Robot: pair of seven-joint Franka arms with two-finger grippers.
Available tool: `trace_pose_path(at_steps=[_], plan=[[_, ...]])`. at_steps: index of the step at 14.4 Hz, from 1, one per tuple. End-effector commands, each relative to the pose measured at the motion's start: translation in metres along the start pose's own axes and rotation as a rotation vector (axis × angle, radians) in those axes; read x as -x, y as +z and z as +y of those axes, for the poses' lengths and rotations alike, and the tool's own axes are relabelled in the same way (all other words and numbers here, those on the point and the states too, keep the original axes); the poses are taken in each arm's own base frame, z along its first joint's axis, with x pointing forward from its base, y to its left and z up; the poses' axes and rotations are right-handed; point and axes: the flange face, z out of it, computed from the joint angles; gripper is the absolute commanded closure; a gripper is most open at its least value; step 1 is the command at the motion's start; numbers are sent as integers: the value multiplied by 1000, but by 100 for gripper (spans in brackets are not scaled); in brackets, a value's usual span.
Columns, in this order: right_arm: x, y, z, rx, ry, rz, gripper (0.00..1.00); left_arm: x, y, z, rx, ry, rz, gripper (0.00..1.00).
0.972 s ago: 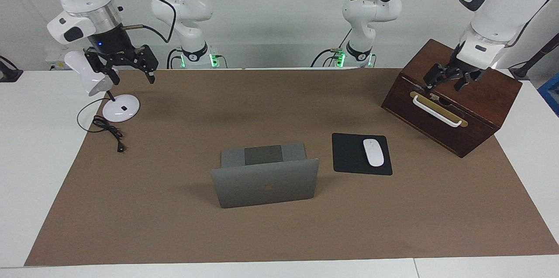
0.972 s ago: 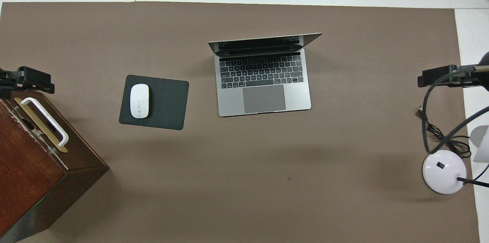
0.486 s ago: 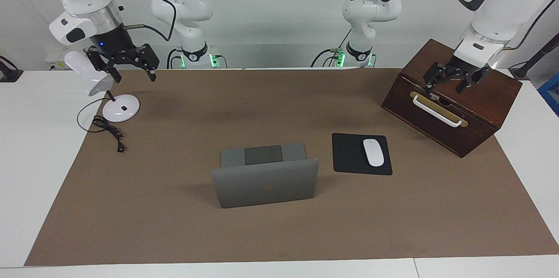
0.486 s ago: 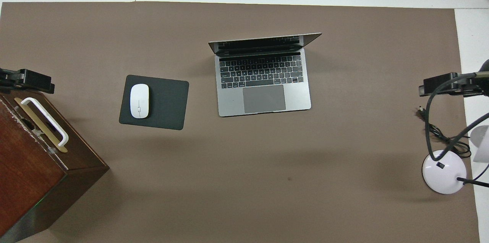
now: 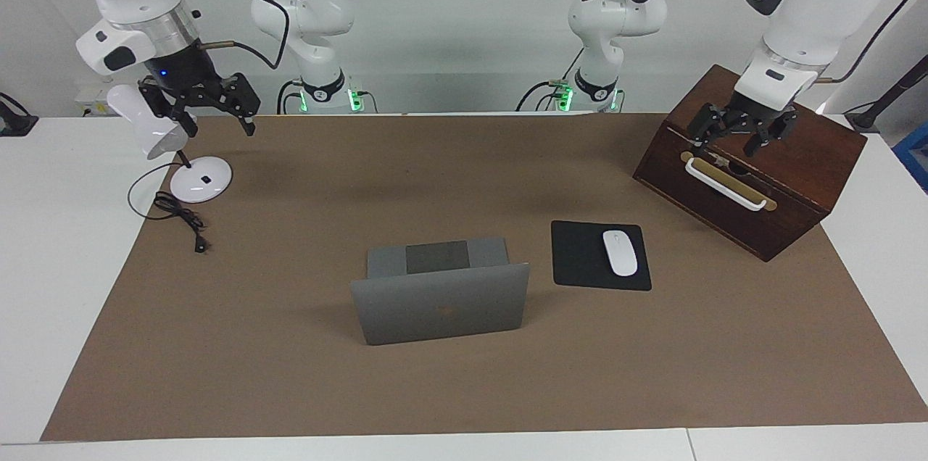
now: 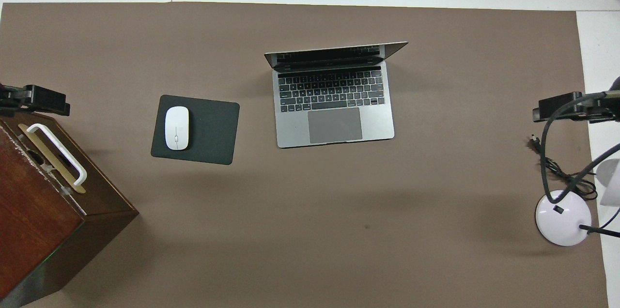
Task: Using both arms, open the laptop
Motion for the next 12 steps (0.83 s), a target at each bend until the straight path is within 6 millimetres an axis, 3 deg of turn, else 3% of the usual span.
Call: trace_pose_path(at_steps=[1, 3, 12], plan=[[8, -4, 2, -1, 20, -5, 0, 8, -14, 7, -10, 3, 21, 0], [8, -4, 1, 0, 17, -5, 0, 7, -27, 8, 1, 2, 33, 0], [8, -4, -5, -2, -1, -1, 0, 7, -24, 9, 4, 1, 29, 0]])
